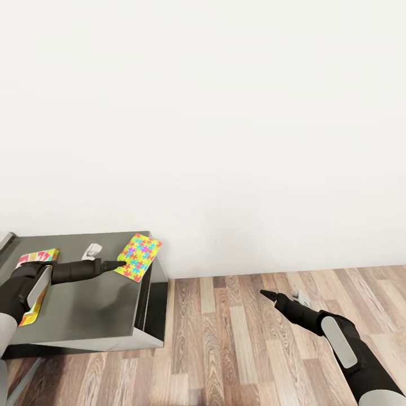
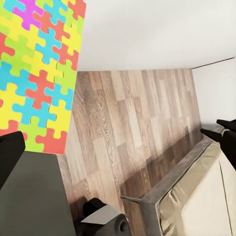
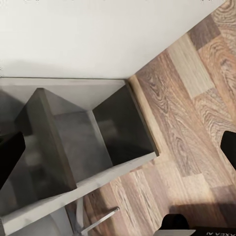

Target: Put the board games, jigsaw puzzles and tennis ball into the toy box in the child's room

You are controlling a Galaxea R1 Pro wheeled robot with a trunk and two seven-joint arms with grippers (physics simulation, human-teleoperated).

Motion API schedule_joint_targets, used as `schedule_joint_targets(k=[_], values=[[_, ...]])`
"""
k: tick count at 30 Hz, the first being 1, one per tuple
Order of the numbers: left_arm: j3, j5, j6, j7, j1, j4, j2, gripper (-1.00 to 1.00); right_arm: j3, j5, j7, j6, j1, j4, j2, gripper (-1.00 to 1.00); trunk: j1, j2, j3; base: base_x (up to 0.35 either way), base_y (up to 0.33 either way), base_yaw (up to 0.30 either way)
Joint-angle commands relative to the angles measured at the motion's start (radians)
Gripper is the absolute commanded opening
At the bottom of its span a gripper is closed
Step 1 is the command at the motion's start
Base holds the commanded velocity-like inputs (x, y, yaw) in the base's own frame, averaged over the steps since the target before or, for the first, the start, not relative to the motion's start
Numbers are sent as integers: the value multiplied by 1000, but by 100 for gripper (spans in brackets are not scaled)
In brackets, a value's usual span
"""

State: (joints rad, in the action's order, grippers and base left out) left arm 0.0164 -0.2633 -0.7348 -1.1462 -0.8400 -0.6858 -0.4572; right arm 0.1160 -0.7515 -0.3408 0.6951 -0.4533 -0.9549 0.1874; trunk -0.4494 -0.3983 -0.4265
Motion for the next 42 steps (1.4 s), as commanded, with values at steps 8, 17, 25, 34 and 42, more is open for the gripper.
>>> schedule_joint_targets(k=[8,17,25,34,42], values=[[2,-5,-8,-1,-1,0,0,100,2,0,-3,6,0,-1,0,100,-1,-2,10,0,0,0],[3,-5,-6,0,-1,0,0,100,2,0,-3,5,1,1,0,100,-1,-2,25,0,0,0],[2,-5,-5,0,-1,0,0,100,2,0,-3,4,1,2,0,100,-1,-2,38,0,0,0],[3,-4,-3,0,-1,0,0,100,2,0,-3,4,1,3,-1,100,-1,-2,53,0,0,0],[4,-4,-3,0,-1,0,0,100,1,-2,-3,-14,1,3,-2,100,-1,-2,66,0,0,0]])
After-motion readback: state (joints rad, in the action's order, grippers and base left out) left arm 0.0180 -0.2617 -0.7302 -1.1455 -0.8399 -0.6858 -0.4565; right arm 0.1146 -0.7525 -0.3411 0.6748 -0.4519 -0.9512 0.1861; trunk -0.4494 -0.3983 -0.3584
